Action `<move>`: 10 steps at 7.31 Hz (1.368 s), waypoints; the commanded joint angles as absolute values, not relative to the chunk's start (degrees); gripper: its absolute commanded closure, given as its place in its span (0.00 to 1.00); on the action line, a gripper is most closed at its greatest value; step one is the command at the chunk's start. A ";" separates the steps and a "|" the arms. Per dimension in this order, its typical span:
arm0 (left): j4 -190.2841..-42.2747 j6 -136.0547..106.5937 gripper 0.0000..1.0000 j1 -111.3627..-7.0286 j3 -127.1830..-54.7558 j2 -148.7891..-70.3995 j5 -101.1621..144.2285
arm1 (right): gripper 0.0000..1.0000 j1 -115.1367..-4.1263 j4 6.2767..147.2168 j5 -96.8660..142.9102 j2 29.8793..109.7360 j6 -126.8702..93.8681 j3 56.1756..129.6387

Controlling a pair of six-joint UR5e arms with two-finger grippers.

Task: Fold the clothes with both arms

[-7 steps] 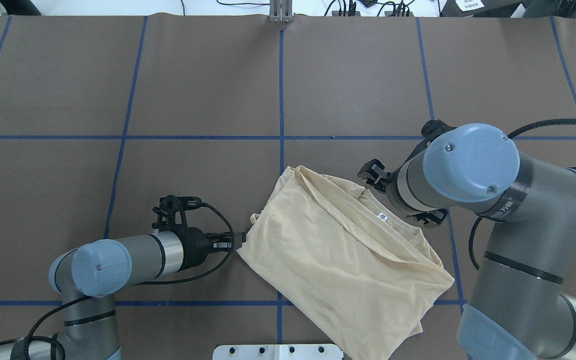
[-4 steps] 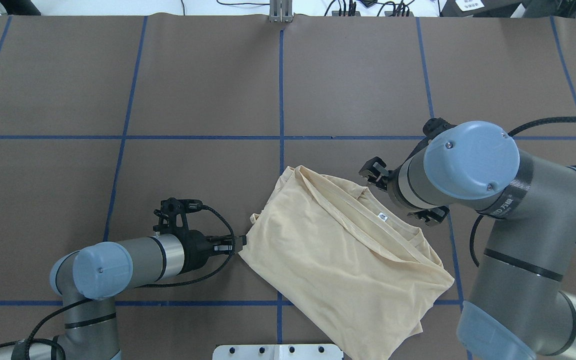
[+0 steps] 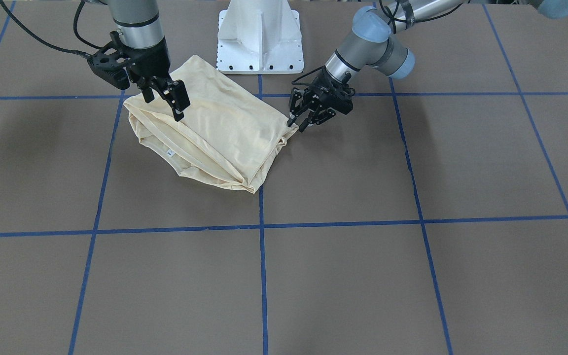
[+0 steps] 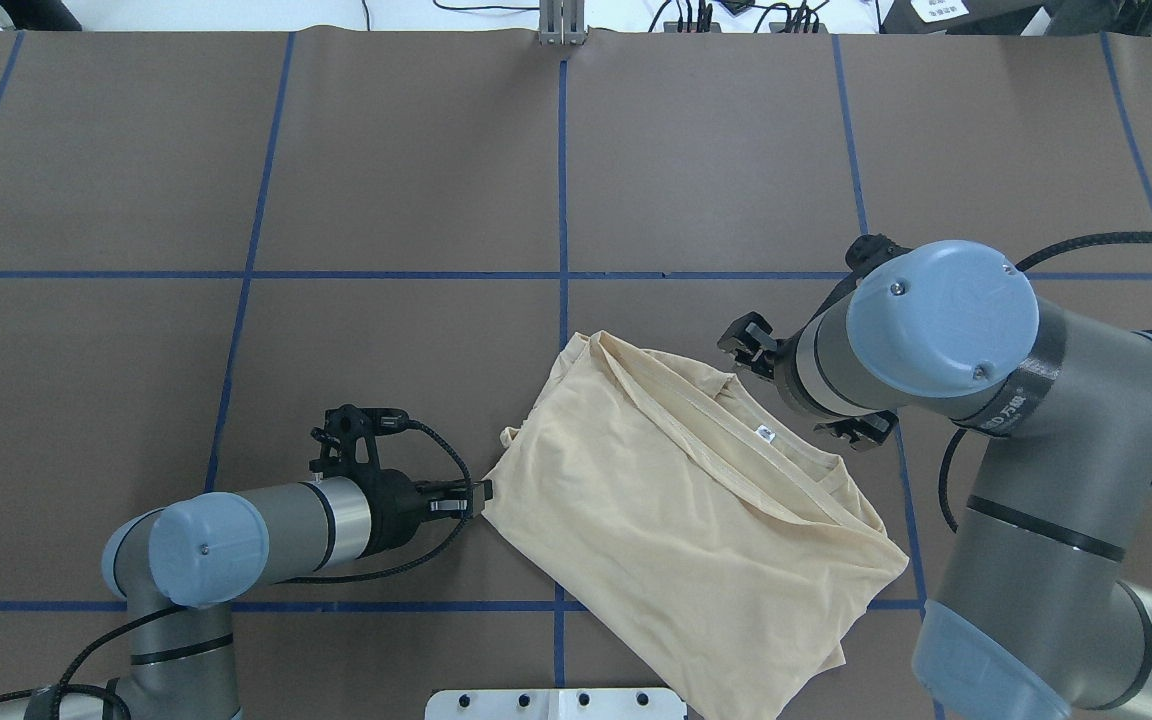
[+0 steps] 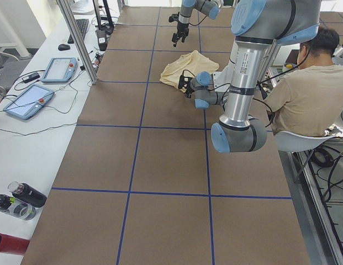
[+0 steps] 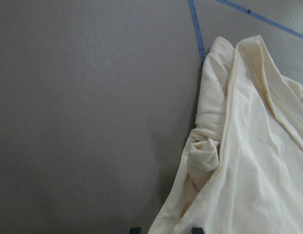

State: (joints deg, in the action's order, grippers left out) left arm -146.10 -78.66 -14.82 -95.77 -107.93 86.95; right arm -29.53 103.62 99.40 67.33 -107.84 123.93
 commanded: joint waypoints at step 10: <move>-146.07 -69.44 1.00 -37.22 -73.92 -123.78 97.00 | 0.00 -29.71 103.62 99.40 67.41 -108.02 124.01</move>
State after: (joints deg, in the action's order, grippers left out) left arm -145.67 -70.84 -32.53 -83.84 -117.07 94.30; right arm -29.66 103.62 99.43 67.29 -108.01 123.99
